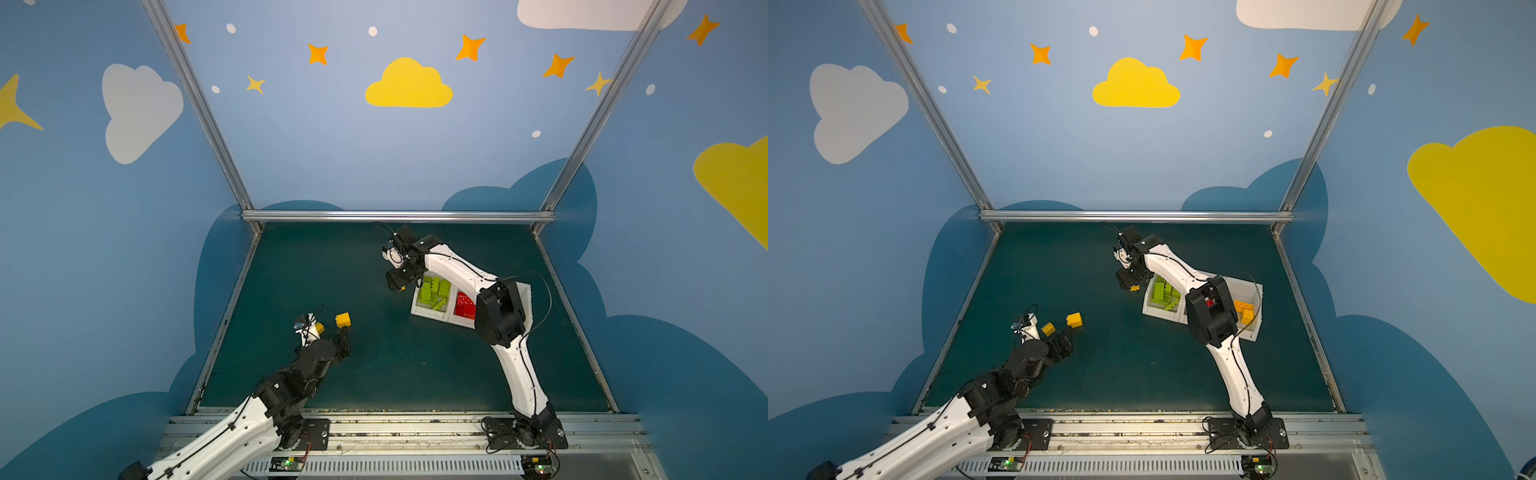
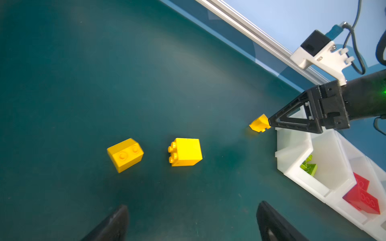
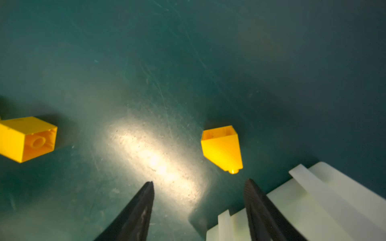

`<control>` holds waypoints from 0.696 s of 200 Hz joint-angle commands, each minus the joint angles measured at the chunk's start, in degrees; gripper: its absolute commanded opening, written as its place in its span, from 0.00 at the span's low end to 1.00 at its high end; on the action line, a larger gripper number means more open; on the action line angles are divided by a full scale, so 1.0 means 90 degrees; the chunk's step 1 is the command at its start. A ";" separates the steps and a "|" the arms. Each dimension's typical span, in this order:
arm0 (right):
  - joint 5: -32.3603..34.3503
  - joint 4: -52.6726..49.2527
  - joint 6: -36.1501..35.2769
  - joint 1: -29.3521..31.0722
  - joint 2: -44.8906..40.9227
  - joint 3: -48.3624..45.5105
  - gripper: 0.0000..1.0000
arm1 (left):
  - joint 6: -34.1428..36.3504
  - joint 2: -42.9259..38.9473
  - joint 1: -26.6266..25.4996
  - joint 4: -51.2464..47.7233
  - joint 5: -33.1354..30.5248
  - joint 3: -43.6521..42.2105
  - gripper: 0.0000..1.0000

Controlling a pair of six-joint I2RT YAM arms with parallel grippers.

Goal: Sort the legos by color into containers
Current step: 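Grasp another yellow slope brick with the right gripper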

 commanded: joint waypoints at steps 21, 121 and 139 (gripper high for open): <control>0.0157 -0.0310 -0.0089 -0.0013 0.0335 0.0315 0.56 | -0.0149 -0.0568 0.0029 -0.0483 -0.0204 -0.0156 0.96; 0.0517 -0.0558 -0.0054 0.0026 0.1018 0.1124 0.48 | -0.0149 -0.0635 0.0039 -0.0475 -0.0228 -0.0196 0.97; 0.0558 -0.0555 -0.0069 0.0040 0.1022 0.1124 0.53 | -0.0122 -0.0633 0.0039 -0.0469 -0.0228 -0.0209 0.97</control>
